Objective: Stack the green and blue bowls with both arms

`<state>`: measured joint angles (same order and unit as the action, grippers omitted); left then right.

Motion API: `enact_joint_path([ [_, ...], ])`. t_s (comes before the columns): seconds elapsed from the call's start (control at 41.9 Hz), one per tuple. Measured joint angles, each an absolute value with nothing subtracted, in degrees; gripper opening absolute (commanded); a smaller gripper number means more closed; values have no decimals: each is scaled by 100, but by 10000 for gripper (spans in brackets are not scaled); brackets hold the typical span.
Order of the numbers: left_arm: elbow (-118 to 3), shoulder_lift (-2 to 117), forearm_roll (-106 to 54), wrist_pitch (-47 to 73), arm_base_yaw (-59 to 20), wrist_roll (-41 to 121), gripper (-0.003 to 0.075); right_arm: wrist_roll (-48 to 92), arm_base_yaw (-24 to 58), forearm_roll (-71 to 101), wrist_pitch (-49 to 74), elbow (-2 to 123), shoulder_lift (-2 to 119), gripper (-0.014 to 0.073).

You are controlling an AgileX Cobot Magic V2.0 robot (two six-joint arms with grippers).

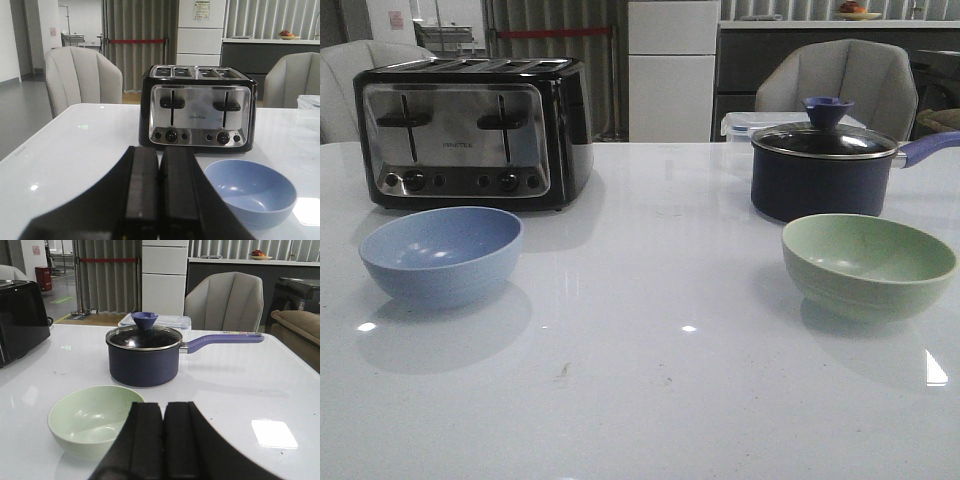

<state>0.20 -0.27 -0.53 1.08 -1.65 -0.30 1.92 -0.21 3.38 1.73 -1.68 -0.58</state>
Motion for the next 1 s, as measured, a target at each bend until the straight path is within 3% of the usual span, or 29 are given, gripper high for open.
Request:
enact_joint_path([
  [1.003,-50,-27,-53,-109,-165,-30,93,192,-21,338,93,-65,-58,68],
])
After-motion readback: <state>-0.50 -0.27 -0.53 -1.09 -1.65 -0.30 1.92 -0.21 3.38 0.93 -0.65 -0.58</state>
